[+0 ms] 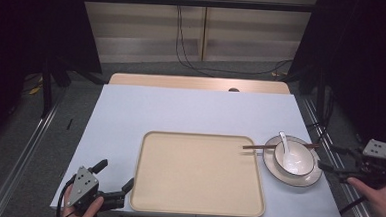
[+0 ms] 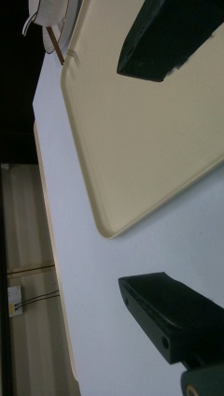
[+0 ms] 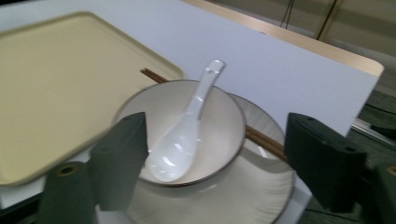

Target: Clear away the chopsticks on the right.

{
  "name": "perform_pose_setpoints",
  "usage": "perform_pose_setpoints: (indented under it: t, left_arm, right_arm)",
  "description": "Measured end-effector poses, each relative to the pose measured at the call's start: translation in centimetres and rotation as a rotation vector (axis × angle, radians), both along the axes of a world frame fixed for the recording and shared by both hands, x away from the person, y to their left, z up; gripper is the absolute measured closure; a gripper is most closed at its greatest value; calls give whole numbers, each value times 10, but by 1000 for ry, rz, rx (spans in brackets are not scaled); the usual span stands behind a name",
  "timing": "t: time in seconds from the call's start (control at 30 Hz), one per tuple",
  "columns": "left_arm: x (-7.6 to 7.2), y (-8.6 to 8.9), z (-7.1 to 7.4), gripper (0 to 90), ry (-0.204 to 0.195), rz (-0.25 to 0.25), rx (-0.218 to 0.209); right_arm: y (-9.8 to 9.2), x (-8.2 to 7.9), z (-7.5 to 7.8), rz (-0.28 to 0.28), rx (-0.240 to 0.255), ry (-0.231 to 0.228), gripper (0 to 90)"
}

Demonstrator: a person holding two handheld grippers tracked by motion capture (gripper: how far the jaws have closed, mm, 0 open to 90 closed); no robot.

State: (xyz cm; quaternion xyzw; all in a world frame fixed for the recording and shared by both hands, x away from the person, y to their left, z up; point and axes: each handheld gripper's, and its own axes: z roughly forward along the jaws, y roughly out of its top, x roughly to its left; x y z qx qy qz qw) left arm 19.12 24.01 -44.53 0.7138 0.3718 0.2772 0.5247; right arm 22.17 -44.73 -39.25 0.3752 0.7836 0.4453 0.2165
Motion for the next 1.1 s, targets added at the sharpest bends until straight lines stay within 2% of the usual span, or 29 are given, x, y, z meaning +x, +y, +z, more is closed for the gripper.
perform_pose_setpoints:
  t: [0.03,0.1,0.23,0.27,0.33,0.37,0.4,0.47,0.53,0.63,0.73,0.8,0.87,0.93,0.97,1.1]
  left_arm:
    - [0,0,0,13,2,-1,0]
    - [0,-1,0,13,7,-6,-10]
    - [0,-1,0,13,4,-10,-7]
    - [0,-1,-1,13,7,-10,-10]
    - [0,-1,-1,13,4,-9,-5]
    - [0,-1,-1,14,3,-10,-7]
    - [0,-1,-1,13,5,-9,-4]
    - [1,-1,-1,13,4,-9,-1]
    - [1,-1,0,14,3,-8,5]
    - [0,-3,0,13,1,-21,11]
    - [0,-3,0,13,1,-31,10]
    - [0,-3,-1,13,2,-27,9]
    - [1,-2,-1,13,0,-26,11]
    - [1,-2,-1,13,3,-24,6]
    - [1,-2,-1,13,2,-18,8]
    - [1,-2,-1,13,2,-14,5]
  right_arm:
    - [-3,8,2,6,-33,5,249]
    - [-7,20,6,7,-49,14,259]
    - [-18,46,11,40,-101,57,445]
    - [-21,52,11,63,-116,78,475]
    - [-25,65,8,75,-151,114,544]
    - [-26,71,6,91,-174,132,553]
    - [-25,76,4,84,-193,155,554]
    - [-22,85,-1,107,-234,190,596]
    - [-17,95,-5,132,-254,221,647]
    - [-10,105,-9,156,-273,233,701]
    - [-4,117,-16,191,-307,282,737]
    - [-1,122,-20,209,-329,298,751]
    - [2,124,-22,211,-328,284,756]
    - [5,125,-25,213,-329,310,768]
    - [6,126,-26,212,-347,315,779]
    - [8,127,-28,240,-342,298,788]
